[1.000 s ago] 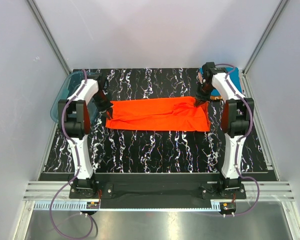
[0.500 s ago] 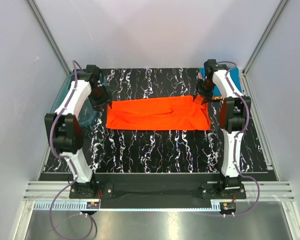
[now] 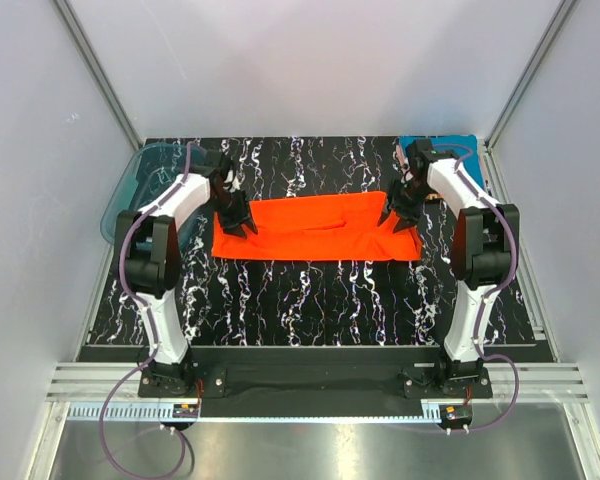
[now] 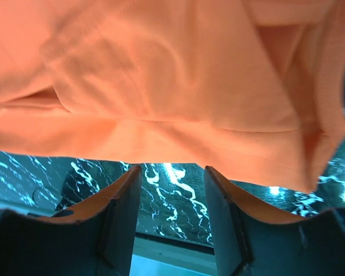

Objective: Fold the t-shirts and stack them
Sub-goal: Fold the tshirt

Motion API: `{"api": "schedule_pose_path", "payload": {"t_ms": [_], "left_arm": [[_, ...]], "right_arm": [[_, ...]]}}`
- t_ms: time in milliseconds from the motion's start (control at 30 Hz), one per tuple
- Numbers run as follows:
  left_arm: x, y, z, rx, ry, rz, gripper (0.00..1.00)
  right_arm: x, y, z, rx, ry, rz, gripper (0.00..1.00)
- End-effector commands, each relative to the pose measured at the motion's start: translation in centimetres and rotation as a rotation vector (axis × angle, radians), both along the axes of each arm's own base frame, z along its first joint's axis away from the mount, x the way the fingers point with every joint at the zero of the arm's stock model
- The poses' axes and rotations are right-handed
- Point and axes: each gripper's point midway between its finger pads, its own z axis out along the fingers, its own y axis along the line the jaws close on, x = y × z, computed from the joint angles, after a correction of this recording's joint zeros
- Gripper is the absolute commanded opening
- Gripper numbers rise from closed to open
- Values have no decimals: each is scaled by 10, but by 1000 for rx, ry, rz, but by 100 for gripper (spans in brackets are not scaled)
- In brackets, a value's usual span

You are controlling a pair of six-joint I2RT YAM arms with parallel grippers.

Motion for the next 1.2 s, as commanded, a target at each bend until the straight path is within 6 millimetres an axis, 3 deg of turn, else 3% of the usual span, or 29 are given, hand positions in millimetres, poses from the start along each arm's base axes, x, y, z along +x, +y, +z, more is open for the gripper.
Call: {"api": "schedule_pose_path", "payload": {"t_ms": [0,167,200,233,367,467,633,700,833,933,1100,1167], "left_arm": [[19,21,-9,11,-1,62,41],[0,51,-39,81,118,129,37],[-3,52,-33,83,106,140,38],[-15,54,-39,89,128,144,38],[-29,60,-48,119,134,172,41],[-53,61,-66,134,224,175,40],[-83,59,-69,109,258,189,40],[-93,57,-68,102,266,176,40],[-94,52,-53,95,225,114,39],[-90,34,-29,61,135,-5,40],[-101,6,-9,83,96,-206,42],[-95,-1,11,94,4,-243,43]], "right_arm": [[2,18,11,79,-59,26,54],[-10,8,-10,26,-15,4,52],[-13,3,-16,-3,-1,-1,52],[-13,1,-19,-14,1,-2,52],[-15,-5,-37,-43,38,-19,52],[-16,-10,-43,-63,62,-33,53],[-13,-26,-46,-115,70,-60,53],[-12,-30,-47,-121,75,-69,54],[-10,-31,-49,-132,71,-59,55],[-5,-31,-51,-132,73,-44,56],[18,-20,-54,-79,60,-65,58],[26,-16,-59,-62,60,-88,58]]}}
